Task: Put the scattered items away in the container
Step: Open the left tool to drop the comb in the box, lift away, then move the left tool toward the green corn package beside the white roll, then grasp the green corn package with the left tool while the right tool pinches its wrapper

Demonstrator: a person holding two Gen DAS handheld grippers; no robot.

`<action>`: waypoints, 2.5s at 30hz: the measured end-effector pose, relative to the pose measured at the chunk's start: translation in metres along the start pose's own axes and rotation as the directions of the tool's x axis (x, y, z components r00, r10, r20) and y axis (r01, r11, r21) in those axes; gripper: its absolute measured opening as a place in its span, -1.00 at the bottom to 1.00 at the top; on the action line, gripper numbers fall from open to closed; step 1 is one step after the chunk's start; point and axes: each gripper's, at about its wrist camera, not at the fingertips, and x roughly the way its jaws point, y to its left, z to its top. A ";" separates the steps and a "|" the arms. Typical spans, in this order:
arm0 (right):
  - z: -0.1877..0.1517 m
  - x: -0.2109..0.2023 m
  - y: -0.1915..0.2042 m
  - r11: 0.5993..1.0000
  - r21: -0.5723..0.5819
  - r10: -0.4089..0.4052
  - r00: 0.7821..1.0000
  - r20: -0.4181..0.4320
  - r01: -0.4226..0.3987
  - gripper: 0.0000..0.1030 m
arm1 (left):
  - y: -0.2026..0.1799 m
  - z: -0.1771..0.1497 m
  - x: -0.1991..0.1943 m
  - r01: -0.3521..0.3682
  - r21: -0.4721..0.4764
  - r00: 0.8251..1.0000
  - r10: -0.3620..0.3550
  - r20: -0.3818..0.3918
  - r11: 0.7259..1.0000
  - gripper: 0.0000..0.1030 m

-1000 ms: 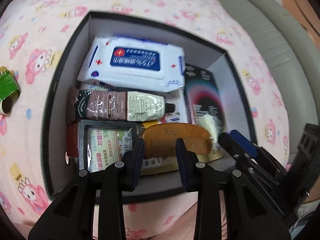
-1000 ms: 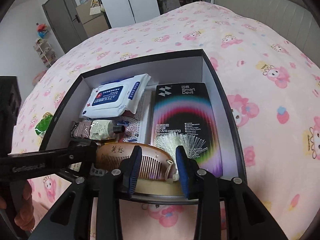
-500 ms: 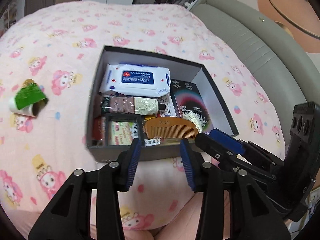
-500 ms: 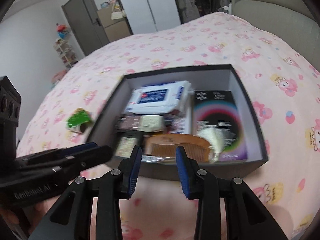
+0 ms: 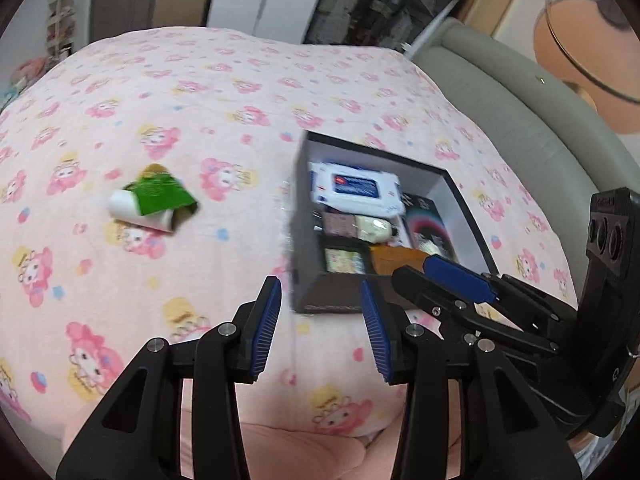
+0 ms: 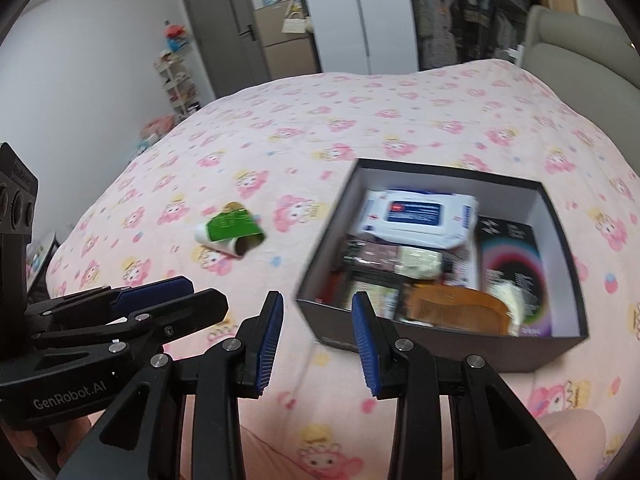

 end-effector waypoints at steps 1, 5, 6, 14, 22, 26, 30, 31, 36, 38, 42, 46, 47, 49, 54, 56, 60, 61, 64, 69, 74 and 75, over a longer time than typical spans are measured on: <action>0.002 0.003 0.007 1.000 -0.012 0.002 1.000 -0.003 -0.002 -0.39 | 0.007 0.001 -0.002 -0.009 -0.010 1.000 0.010 0.011 1.000 -0.19; 0.014 0.017 0.033 0.998 -0.065 0.004 1.000 0.005 -0.004 -0.39 | 0.032 0.010 -0.004 -0.018 -0.059 0.999 0.020 0.038 0.998 -0.19; 0.018 0.020 0.037 0.997 -0.078 0.006 1.000 0.009 -0.005 -0.39 | 0.038 0.015 -0.002 -0.016 -0.073 0.999 0.019 0.040 0.997 -0.19; 0.079 0.059 0.051 0.997 -0.075 0.012 1.000 0.029 -0.009 -0.39 | 0.089 0.074 0.019 -0.024 -0.183 0.995 0.042 0.096 0.983 -0.18; 0.093 0.157 0.076 0.996 -0.085 0.015 0.991 -0.130 -0.026 -0.39 | 0.165 0.088 0.078 -0.093 -0.420 0.994 0.111 0.019 0.903 -0.18; 0.076 0.194 0.080 0.997 -0.053 0.042 0.978 -0.207 -0.054 -0.39 | 0.197 0.072 0.107 -0.067 -0.533 0.997 0.071 -0.014 0.843 -0.18; 0.069 0.224 0.078 0.998 -0.027 0.048 0.964 -0.262 -0.057 -0.39 | 0.216 0.063 0.128 -0.129 -0.552 0.992 0.110 -0.067 0.824 -0.18; 0.067 0.229 0.077 0.998 -0.020 0.047 0.961 -0.272 -0.055 -0.39 | 0.219 0.062 0.133 -0.117 -0.554 0.993 0.094 -0.070 0.824 -0.19; 0.057 0.232 0.071 0.999 0.015 0.049 0.956 -0.289 -0.046 -0.39 | 0.213 0.058 0.146 -0.086 -0.539 0.994 0.039 -0.098 0.838 -0.65; 0.052 0.230 0.070 0.999 0.007 0.042 0.955 -0.295 -0.042 -0.39 | 0.208 0.058 0.147 -0.064 -0.530 0.995 0.016 -0.096 0.845 -0.78; 0.047 0.219 0.064 0.999 0.026 0.033 0.958 -0.285 -0.027 -0.39 | 0.197 0.053 0.142 -0.057 -0.521 0.994 0.002 -0.105 0.851 -0.93; 0.046 0.208 0.058 0.999 0.037 0.022 0.963 -0.269 -0.012 -0.38 | 0.183 0.034 0.128 -0.064 -0.493 0.988 -0.016 -0.157 0.868 -0.96; 0.047 0.204 0.056 0.999 0.040 0.019 0.965 -0.263 -0.009 -0.38 | 0.180 0.027 0.126 -0.065 -0.490 0.984 -0.024 -0.175 0.869 -0.96; 0.047 0.199 0.055 0.999 0.037 0.020 0.968 -0.251 -0.011 -0.38 | 0.175 0.012 0.122 -0.063 -0.491 0.977 -0.048 -0.210 0.869 -0.96; 0.046 0.200 0.058 1.000 0.013 0.022 0.966 -0.259 -0.019 -0.38 | 0.179 0.001 0.102 0.021 -0.561 0.983 -0.118 -0.137 0.827 -0.43; 0.043 0.206 0.061 0.999 0.018 0.038 0.960 -0.276 -0.034 -0.39 | 0.192 0.003 0.096 0.007 -0.607 0.991 -0.086 -0.102 0.795 -0.43; 0.038 0.219 0.067 0.997 0.040 0.075 0.949 -0.305 -0.066 -0.38 | 0.221 0.011 0.102 0.023 -0.693 0.995 -0.086 -0.056 0.721 -0.43; 0.038 0.222 0.069 0.996 0.047 0.085 0.946 -0.311 -0.074 -0.37 | 0.227 0.013 0.104 0.036 -0.710 0.995 -0.093 -0.042 0.704 -0.43; 0.041 0.231 0.069 0.992 0.088 0.110 0.944 -0.311 -0.087 -0.26 | 0.235 0.019 0.116 0.054 -0.733 0.993 -0.112 -0.030 0.678 -0.43; 0.048 0.255 0.063 0.977 0.186 0.160 0.937 -0.310 -0.105 -0.15 | 0.233 0.026 0.131 0.050 -0.723 0.991 -0.122 -0.048 0.689 -0.48; 0.046 0.278 0.053 0.936 0.319 0.248 0.918 -0.308 -0.146 -0.15 | 0.235 0.026 0.133 0.048 -0.718 0.991 -0.121 -0.051 0.694 -0.63; 0.047 0.278 0.052 0.930 0.331 0.262 0.917 -0.300 -0.158 -0.15 | 0.236 0.025 0.133 0.055 -0.726 0.990 -0.130 -0.047 0.686 -0.63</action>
